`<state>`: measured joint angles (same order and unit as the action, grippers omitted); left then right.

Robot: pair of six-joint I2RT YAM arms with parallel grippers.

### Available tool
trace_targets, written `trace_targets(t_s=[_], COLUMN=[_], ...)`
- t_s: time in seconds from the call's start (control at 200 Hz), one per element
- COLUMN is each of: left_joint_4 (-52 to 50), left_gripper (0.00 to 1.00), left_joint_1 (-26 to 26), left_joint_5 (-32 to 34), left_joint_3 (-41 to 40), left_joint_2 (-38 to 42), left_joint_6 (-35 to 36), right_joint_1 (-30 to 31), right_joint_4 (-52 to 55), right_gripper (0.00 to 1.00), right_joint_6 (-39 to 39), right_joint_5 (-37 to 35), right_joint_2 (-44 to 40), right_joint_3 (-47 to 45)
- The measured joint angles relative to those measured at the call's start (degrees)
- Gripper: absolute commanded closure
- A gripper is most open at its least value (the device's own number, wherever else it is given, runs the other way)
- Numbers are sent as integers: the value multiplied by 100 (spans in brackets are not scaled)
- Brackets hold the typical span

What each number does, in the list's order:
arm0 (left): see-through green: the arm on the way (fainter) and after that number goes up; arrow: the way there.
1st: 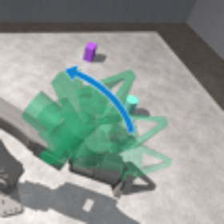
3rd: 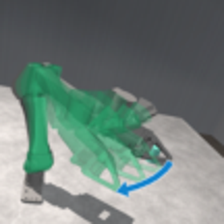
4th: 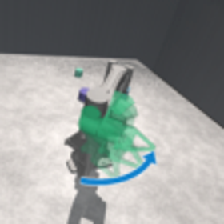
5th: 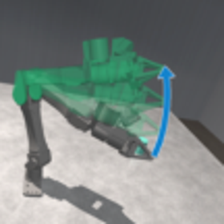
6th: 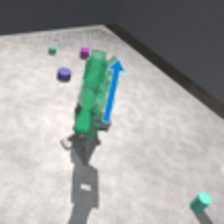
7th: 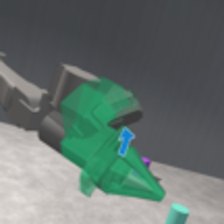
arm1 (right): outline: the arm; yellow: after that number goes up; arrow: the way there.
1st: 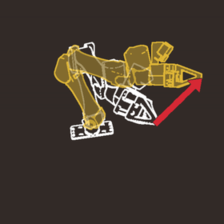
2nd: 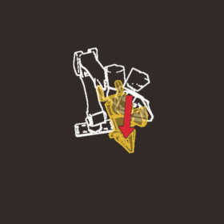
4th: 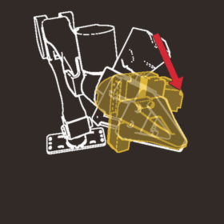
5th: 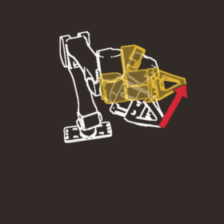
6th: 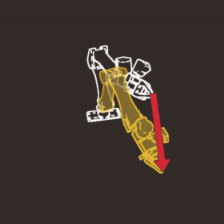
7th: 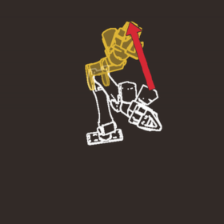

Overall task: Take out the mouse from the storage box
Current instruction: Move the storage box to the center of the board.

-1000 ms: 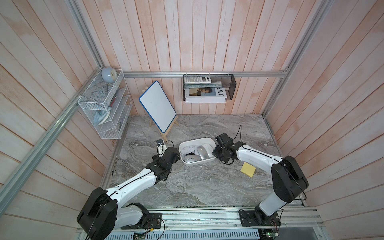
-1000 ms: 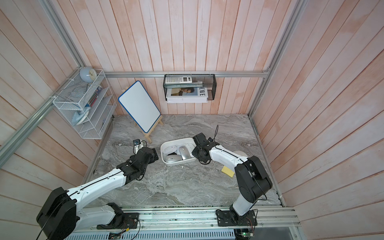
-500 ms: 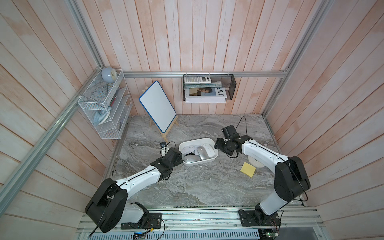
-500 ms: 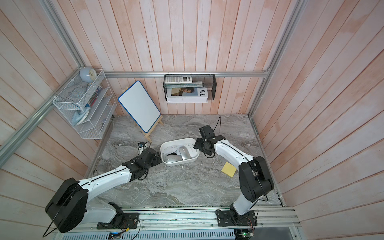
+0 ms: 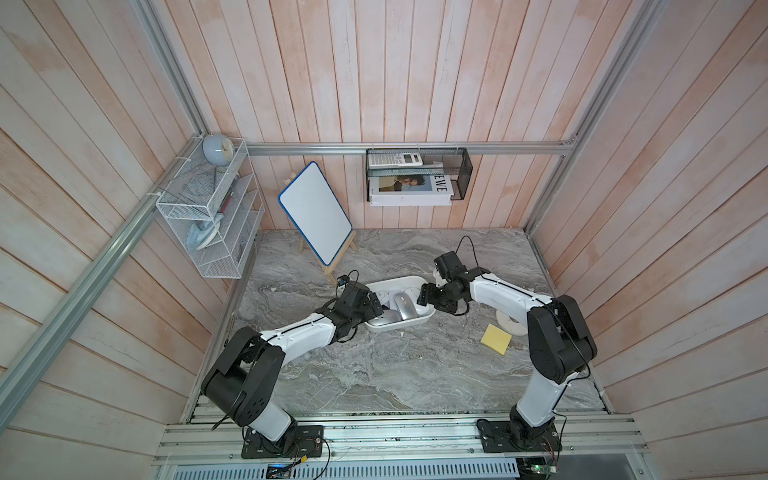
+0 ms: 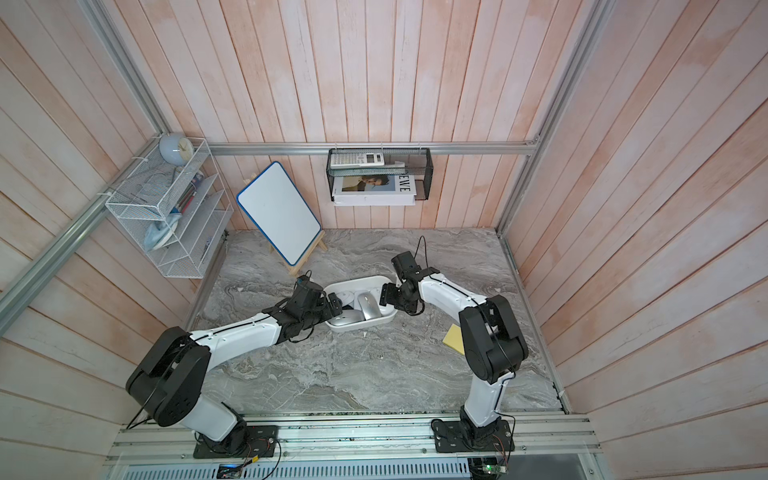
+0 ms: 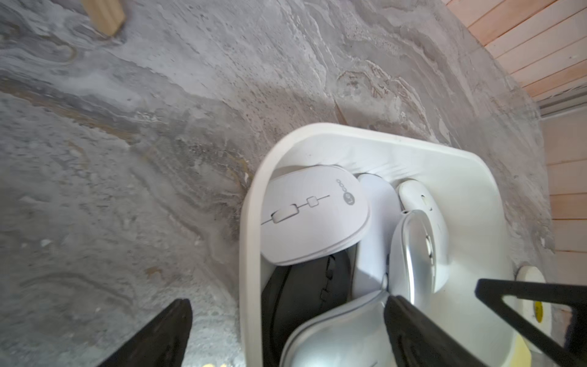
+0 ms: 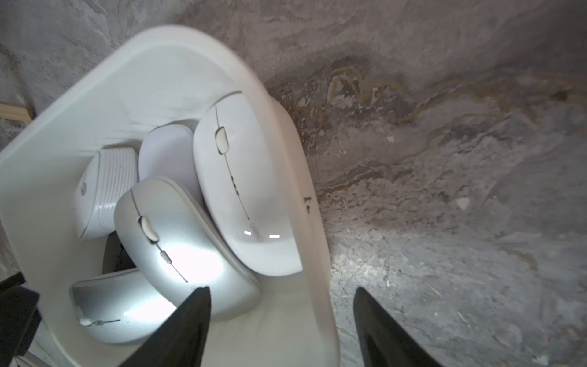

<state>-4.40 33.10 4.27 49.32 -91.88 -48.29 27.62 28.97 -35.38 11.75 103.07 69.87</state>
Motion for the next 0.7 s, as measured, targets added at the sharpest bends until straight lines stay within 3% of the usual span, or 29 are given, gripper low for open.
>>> trace_targets(t_s=[0.195, 0.495, 0.7], left_joint_4=[55, -317, -457], left_gripper=[0, 0, 0], left_joint_1=[-37, -181, -378], left_joint_5=[-435, -450, -374], left_joint_3=[474, 1049, 1056], left_joint_2=[-468, -826, -743], left_joint_6=[-46, 0, 146], right_joint_1=[278, 535, 688], right_joint_4=[-197, -267, -166], right_gripper=[29, 30, 21], right_joint_6=[-94, -431, -387], right_joint_5=[120, -144, -431], right_joint_2=[-46, -247, -474], right_joint_3=[-415, -551, -599])
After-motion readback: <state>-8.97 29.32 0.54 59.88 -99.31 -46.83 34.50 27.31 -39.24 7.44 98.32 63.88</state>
